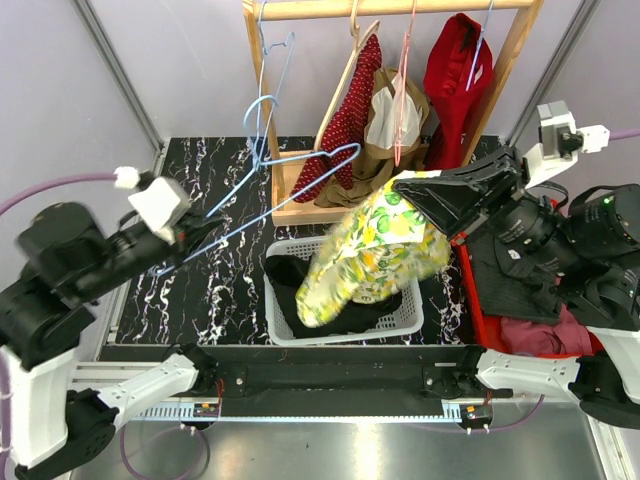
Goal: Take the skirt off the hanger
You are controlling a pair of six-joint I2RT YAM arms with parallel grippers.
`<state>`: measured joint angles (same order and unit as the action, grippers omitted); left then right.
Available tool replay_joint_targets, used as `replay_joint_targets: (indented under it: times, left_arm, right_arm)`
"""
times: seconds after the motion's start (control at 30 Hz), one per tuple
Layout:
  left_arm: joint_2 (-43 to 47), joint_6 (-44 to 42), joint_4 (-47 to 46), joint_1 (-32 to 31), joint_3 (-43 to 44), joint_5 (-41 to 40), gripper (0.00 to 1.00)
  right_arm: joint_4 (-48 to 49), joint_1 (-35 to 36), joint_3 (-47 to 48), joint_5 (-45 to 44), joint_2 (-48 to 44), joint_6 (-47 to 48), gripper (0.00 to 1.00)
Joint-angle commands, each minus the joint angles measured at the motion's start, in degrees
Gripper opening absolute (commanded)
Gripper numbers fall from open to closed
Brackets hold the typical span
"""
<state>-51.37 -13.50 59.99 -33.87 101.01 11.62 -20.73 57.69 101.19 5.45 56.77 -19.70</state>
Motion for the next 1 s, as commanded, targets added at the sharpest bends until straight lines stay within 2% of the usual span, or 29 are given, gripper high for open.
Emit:
replay_joint_targets:
  times: [0.0,0.17,0.3,0.4,0.73,0.97]
  left_arm:
    - [1.1,0.7,-0.5,0.9,6.5,11.2,0.0]
    - [0.6,3.7,-4.6,1.7,9.1,5.8,0.0]
    - [-1.8,7.2,-8.2,1.8,7.5,-5.3,0.0]
    - [-5.0,8.7,-8.3,1.8,7.7,-9.6,0.0]
    - [-16.7,10.6,-8.1,1.8,12.9,-13.1,0.0]
    - [-21.3,12.3,-9.0,1.8,16.3,-15.7,0.0]
  right_arm:
    - [3.8,0.1,0.2,-0.3,0.5,-0.9,0.0]
    - [4.1,0.1,-2.0,-1.7,1.3,-1.5,0.0]
    - [4.4,0.1,-7.1,-4.1,0.6,-1.9,0.0]
    - [4.3,0.0,-12.0,-7.0,-0.3,-2.5,0.0]
    - [3.2,0.1,-28.1,-17.0,-3.4,-3.9,0.0]
    - [5.7,0.1,-36.7,-16.4,1.7,-4.1,0.0]
